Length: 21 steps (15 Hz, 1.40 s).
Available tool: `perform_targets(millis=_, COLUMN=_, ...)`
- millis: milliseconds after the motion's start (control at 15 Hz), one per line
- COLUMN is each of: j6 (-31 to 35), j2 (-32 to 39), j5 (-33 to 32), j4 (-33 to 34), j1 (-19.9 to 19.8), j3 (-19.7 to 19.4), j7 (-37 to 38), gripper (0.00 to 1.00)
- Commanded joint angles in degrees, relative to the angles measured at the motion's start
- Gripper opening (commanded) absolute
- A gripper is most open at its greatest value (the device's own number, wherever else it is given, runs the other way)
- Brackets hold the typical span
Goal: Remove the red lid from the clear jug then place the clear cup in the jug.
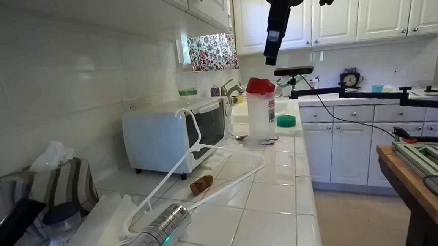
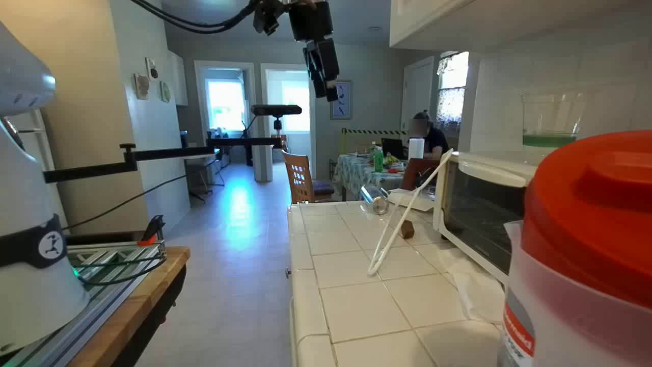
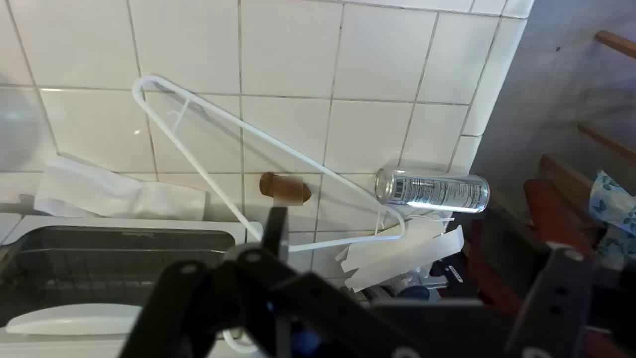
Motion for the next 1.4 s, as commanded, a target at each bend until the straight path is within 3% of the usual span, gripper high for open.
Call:
perform_targets(millis=0, j6=-0.17, j2=0.0, j5=0.02, j4=0.12, j1=-0.1, j3=0.09, j7=0.0, gripper=1.0)
perform_targets(millis=467, j6=0.13, j2=-0.34, j5=-1.47, j4=0.18, j1=-1.41, j3=-0.04, j7=1.1, gripper=1.0)
perform_targets(millis=600, j6=0.12, j2=-0.87, j5=-6.49, j4=0.39, j1=-6.11, j3=0.13, j7=7.31, gripper=1.0)
perform_targets(millis=1000, j6=-3.36, j2=-2.45, j5=-17.1, j4=0.47, j1=-20.25, j3=-6.05, j7=13.67, gripper=1.0)
perform_targets(millis=1333, j6=-2.97, j2=-1.35, j5=-23.06, j4=-0.47, j1=-26.2, j3=-6.74, j7=22.71, gripper=1.0)
